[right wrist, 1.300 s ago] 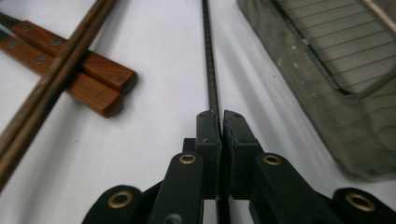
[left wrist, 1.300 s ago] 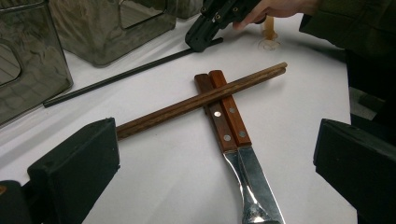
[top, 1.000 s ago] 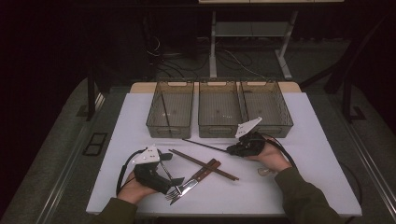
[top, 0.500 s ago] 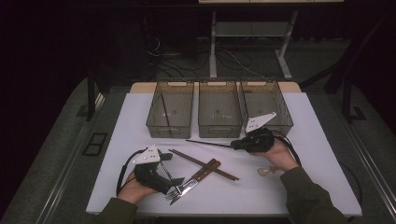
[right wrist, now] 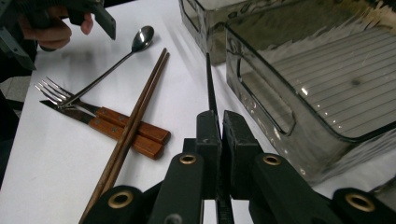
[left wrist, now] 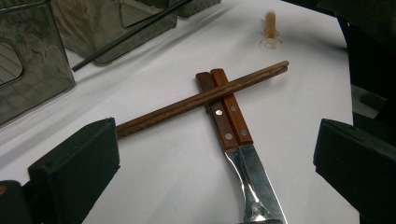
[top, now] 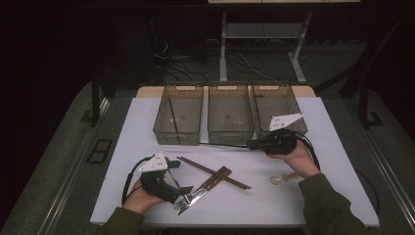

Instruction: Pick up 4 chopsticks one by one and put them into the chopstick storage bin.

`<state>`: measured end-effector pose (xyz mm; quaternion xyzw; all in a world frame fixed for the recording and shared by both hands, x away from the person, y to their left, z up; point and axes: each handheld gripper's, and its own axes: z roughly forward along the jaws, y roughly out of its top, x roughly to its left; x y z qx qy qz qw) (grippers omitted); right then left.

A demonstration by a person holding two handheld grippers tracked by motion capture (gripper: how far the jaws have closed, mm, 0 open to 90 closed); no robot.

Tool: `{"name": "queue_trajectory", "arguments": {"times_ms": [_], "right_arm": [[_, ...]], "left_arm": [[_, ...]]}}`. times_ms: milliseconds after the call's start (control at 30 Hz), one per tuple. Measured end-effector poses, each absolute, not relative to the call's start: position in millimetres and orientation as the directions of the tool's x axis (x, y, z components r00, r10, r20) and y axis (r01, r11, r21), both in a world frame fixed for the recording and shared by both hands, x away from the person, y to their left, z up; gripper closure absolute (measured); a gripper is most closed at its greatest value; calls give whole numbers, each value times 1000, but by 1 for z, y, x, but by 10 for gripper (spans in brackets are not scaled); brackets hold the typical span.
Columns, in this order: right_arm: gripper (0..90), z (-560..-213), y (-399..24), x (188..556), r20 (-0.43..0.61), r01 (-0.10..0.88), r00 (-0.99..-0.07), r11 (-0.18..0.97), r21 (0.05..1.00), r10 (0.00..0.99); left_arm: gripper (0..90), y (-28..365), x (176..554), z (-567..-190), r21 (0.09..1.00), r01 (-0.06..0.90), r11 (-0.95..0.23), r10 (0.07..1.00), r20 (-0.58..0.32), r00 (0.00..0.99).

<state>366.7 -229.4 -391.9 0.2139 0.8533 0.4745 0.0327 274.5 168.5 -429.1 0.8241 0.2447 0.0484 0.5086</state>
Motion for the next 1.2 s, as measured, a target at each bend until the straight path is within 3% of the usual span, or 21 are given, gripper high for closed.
{"name": "queue_trajectory", "arguments": {"times_ms": [1200], "right_arm": [[857,-366,-241,357,155,308,-904,355,883,399]], "left_arm": [[0,169,275,-429,862,354,-361,458,-167,873]]}}
